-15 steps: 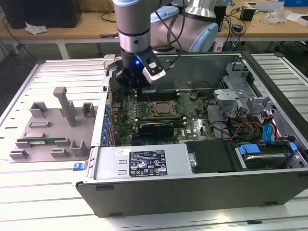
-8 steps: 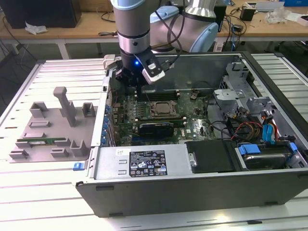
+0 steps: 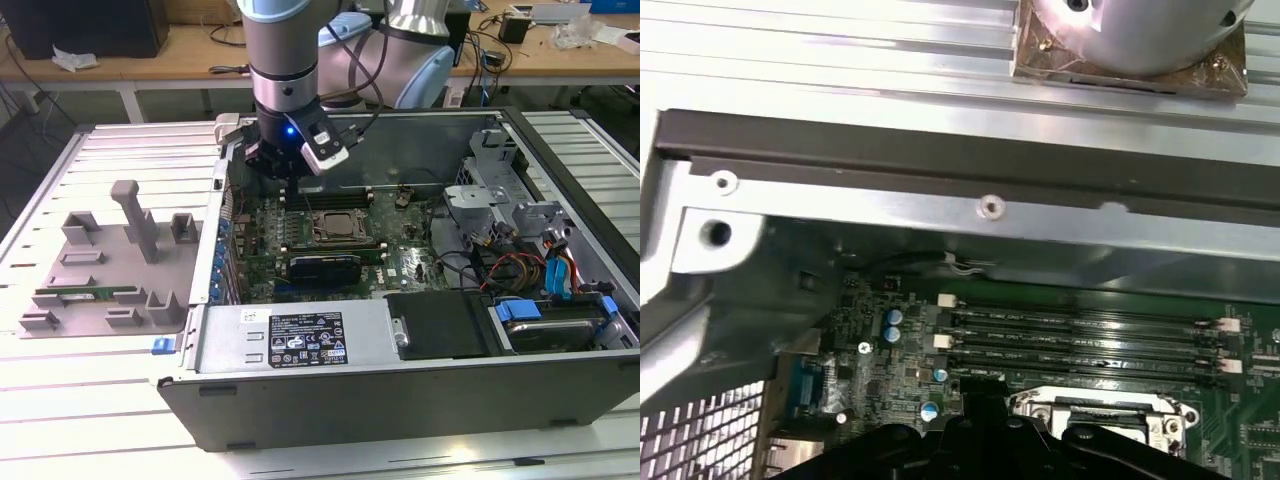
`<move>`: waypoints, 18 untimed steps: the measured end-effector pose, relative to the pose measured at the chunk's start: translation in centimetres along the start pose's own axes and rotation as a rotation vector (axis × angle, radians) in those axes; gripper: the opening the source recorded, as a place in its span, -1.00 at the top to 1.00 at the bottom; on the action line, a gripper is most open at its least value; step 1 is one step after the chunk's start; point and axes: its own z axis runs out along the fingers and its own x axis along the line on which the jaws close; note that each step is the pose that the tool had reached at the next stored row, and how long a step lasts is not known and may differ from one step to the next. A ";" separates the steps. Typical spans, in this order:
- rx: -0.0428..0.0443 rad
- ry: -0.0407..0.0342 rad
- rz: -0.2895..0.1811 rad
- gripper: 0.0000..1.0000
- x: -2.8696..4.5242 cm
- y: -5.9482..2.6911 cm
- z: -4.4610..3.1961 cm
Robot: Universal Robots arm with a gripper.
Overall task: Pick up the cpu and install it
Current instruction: 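Install the first cpu locking lever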
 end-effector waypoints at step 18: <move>-0.0003 -0.0091 -0.002 0.79 -2.48 -0.27 0.09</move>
